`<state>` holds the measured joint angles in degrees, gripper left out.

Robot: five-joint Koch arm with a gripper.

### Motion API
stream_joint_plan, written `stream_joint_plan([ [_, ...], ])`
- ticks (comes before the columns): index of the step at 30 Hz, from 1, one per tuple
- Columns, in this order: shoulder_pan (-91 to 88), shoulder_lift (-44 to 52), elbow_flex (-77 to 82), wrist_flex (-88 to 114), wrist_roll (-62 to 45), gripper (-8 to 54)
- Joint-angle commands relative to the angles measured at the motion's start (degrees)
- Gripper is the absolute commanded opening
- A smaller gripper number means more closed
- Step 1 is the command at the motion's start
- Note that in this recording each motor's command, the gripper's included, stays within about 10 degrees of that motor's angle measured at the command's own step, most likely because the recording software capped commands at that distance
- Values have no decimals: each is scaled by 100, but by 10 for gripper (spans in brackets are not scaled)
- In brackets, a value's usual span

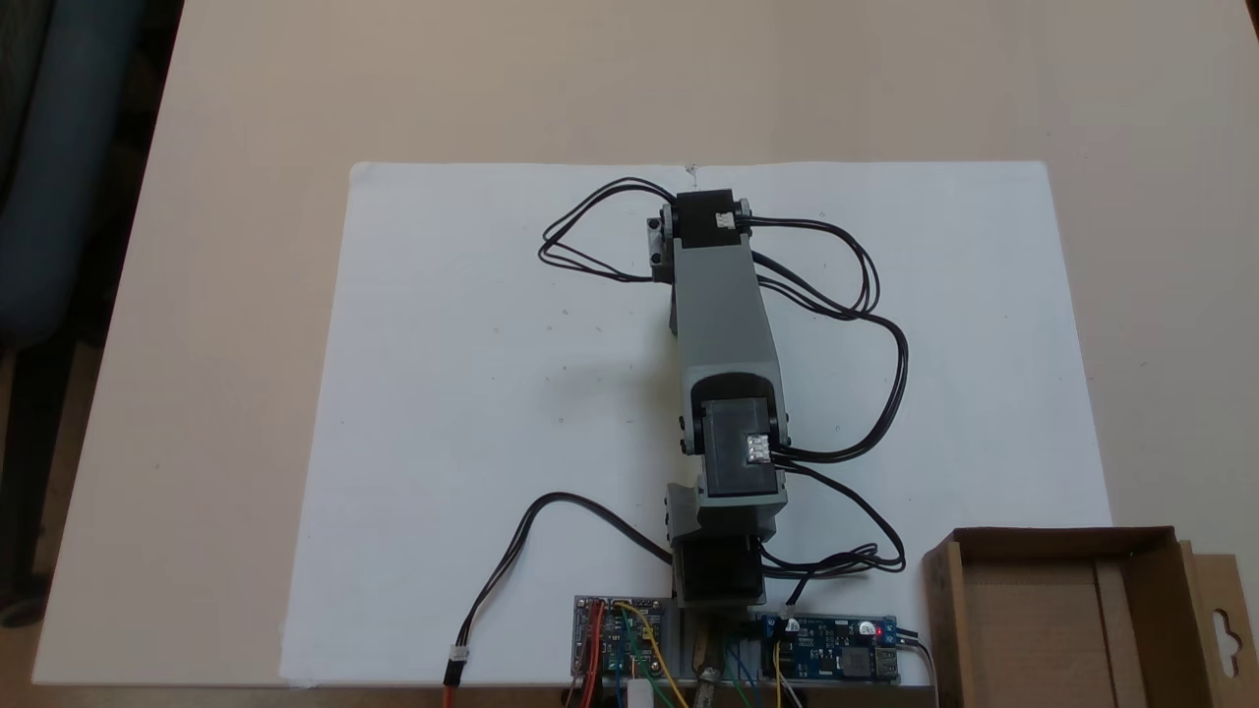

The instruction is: Grasp a green dice and put it in the bin.

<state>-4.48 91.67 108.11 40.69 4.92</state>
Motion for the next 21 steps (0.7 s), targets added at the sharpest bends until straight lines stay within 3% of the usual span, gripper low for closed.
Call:
stream_joint_plan([
  [1,26,88,-35,-220,378,451],
  [21,-9,158,545,-729,483,440],
])
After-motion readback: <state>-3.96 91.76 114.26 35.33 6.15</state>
